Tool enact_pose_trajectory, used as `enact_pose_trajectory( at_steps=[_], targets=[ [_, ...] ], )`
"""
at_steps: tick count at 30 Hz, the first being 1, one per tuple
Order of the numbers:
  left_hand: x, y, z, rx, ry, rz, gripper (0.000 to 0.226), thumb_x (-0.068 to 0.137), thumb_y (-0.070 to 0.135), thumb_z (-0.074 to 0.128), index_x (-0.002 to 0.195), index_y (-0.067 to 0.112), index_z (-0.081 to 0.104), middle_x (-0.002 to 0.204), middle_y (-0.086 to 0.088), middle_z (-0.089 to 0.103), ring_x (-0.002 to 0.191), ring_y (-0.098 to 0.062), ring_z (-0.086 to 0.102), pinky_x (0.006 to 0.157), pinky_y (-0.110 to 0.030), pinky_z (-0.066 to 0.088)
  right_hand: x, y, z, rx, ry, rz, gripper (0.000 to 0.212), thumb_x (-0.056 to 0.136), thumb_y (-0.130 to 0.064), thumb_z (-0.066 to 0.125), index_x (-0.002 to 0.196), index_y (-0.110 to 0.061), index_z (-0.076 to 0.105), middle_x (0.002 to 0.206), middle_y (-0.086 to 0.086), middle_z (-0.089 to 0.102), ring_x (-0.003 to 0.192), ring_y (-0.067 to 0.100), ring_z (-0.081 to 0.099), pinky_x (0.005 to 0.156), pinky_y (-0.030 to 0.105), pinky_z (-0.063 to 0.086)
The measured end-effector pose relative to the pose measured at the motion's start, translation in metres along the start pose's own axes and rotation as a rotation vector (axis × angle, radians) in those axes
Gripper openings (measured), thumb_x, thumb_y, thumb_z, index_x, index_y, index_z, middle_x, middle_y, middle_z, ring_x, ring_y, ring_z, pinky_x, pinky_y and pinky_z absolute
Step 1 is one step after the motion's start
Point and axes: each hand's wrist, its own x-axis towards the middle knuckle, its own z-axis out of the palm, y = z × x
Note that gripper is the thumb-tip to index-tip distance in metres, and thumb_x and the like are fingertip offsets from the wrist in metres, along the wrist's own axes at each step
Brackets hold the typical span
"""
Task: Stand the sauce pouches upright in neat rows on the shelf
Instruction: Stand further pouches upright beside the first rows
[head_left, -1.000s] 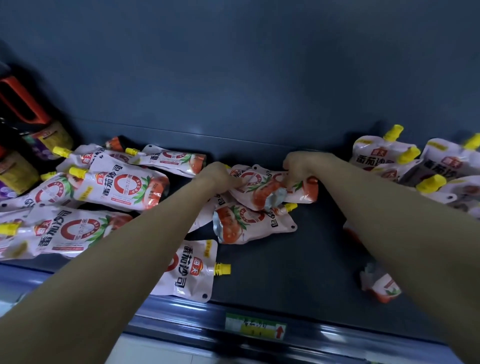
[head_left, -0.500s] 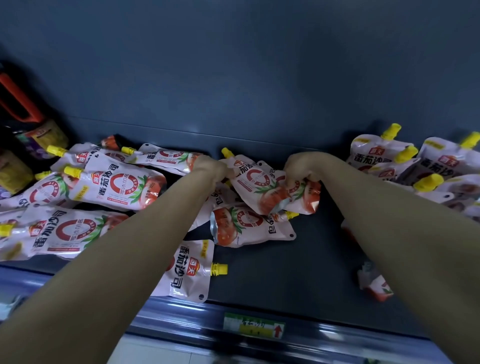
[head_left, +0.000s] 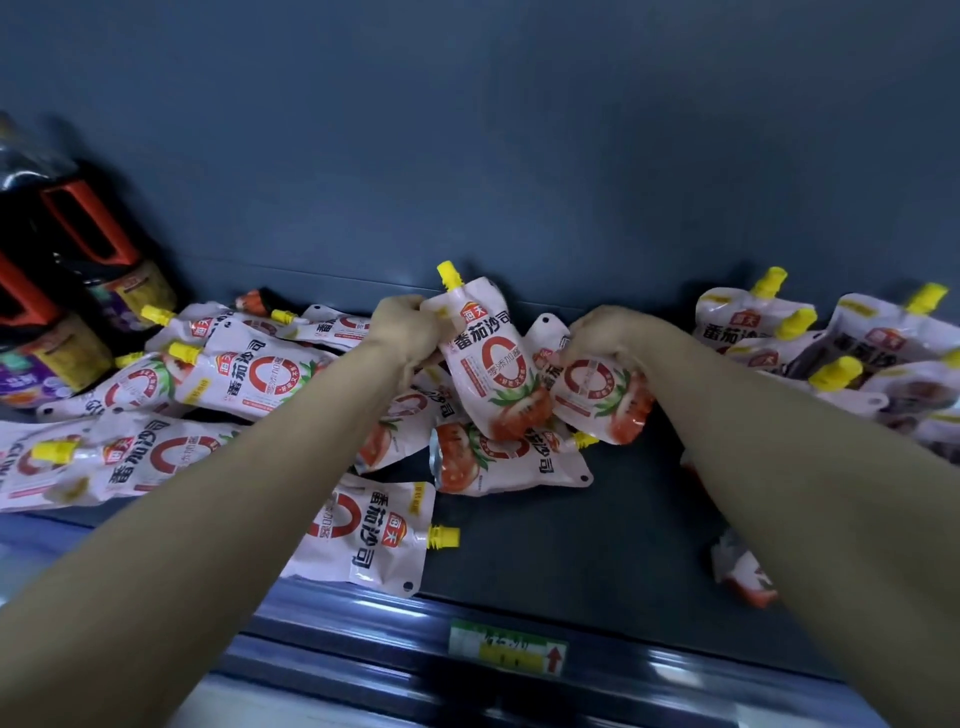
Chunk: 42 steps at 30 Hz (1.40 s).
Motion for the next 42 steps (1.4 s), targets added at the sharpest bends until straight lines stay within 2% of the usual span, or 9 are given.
enact_pose_trajectory(
  at_steps=[3, 5, 8, 11, 18, 22, 26, 32, 42],
  targets=[
    [-0.006, 0.005, 0.003, 0.047, -0.006, 0.089, 0.025, 0.080, 0.001, 0.066, 0.064, 0.013, 0.051, 0.065, -0.006, 0.059, 0.048, -0.013, 0.054, 0.035, -0.015, 0.039, -0.005, -0.004, -0.016, 0.062, 0.117, -0.062, 0.051, 0.076, -0.014, 0.076, 0.124, -0.008, 0.059, 0.119, 0.012, 0.066, 0.105, 0.028, 0.064, 0.094, 0.039, 0.052],
    [-0.008, 0.009, 0.008, 0.109, 0.008, 0.136, 0.033, 0.080, 0.003, 0.066, 0.060, 0.015, 0.043, 0.063, -0.007, 0.055, 0.050, -0.019, 0.049, 0.039, -0.021, 0.034, -0.010, -0.006, -0.027, 0.130, 0.200, -0.121, 0.042, 0.075, -0.009, 0.076, 0.116, -0.007, 0.063, 0.114, 0.009, 0.068, 0.097, 0.022, 0.064, 0.085, 0.030, 0.051],
    [-0.011, 0.012, 0.016, 0.137, 0.012, 0.178, 0.033, 0.079, 0.004, 0.066, 0.060, 0.016, 0.043, 0.066, -0.011, 0.056, 0.063, -0.026, 0.053, 0.059, -0.038, 0.052, -0.017, -0.008, -0.037, 0.098, 0.332, -0.193, 0.020, 0.073, -0.003, 0.077, 0.078, -0.014, 0.062, 0.090, 0.002, 0.062, 0.086, 0.019, 0.055, 0.069, 0.024, 0.044],
    [-0.015, 0.013, 0.025, 0.143, -0.014, 0.196, 0.032, 0.079, 0.002, 0.066, 0.059, 0.016, 0.044, 0.076, -0.020, 0.059, 0.073, -0.029, 0.059, 0.076, -0.060, 0.053, -0.021, -0.001, -0.042, -0.018, 0.465, -0.202, 0.014, 0.076, -0.004, 0.073, 0.088, -0.008, 0.068, 0.087, 0.003, 0.059, 0.085, 0.018, 0.053, 0.074, 0.027, 0.047],
    [-0.022, 0.018, 0.046, 0.258, -0.025, 0.293, 0.033, 0.079, 0.005, 0.069, 0.058, 0.016, 0.046, 0.070, -0.010, 0.062, 0.062, -0.023, 0.059, 0.053, -0.030, 0.051, -0.025, 0.011, -0.051, -0.126, 0.565, -0.136, 0.024, 0.083, -0.004, 0.064, 0.106, -0.006, 0.071, 0.112, 0.012, 0.068, 0.103, 0.028, 0.064, 0.081, 0.029, 0.051],
    [-0.027, 0.021, 0.059, 0.254, -0.074, 0.318, 0.035, 0.078, 0.003, 0.069, 0.056, 0.016, 0.044, 0.073, -0.012, 0.060, 0.067, -0.021, 0.057, 0.065, -0.036, 0.052, -0.029, 0.017, -0.053, -0.162, 0.600, -0.139, 0.022, 0.083, -0.003, 0.062, 0.103, -0.005, 0.072, 0.110, 0.014, 0.068, 0.102, 0.031, 0.064, 0.077, 0.028, 0.047],
    [-0.033, 0.021, 0.077, 0.229, -0.137, 0.316, 0.035, 0.077, 0.000, 0.068, 0.056, 0.015, 0.045, 0.071, -0.012, 0.059, 0.069, -0.022, 0.057, 0.072, -0.043, 0.054, -0.036, 0.016, -0.060, -0.186, 0.563, -0.141, 0.026, 0.085, -0.002, 0.059, 0.108, -0.005, 0.070, 0.116, 0.014, 0.066, 0.106, 0.030, 0.063, 0.089, 0.031, 0.053],
    [-0.043, 0.008, 0.103, 0.256, -0.178, 0.323, 0.036, 0.076, 0.001, 0.070, 0.052, 0.021, 0.051, 0.061, 0.002, 0.061, 0.061, -0.015, 0.058, 0.063, -0.029, 0.051, -0.058, 0.007, -0.075, -0.233, 0.535, -0.183, 0.030, 0.089, 0.002, 0.047, 0.112, 0.000, 0.067, 0.118, 0.015, 0.066, 0.111, 0.028, 0.061, 0.097, 0.036, 0.051],
    [-0.051, 0.006, 0.102, 0.265, -0.308, 0.296, 0.025, 0.077, 0.001, 0.070, 0.069, 0.024, 0.064, 0.087, -0.004, 0.070, 0.087, -0.020, 0.068, 0.083, -0.035, 0.055, -0.085, 0.000, -0.074, -0.172, 0.613, -0.248, 0.033, 0.087, 0.002, 0.042, 0.107, 0.002, 0.068, 0.113, 0.018, 0.067, 0.105, 0.031, 0.064, 0.093, 0.039, 0.054]
  ],
)
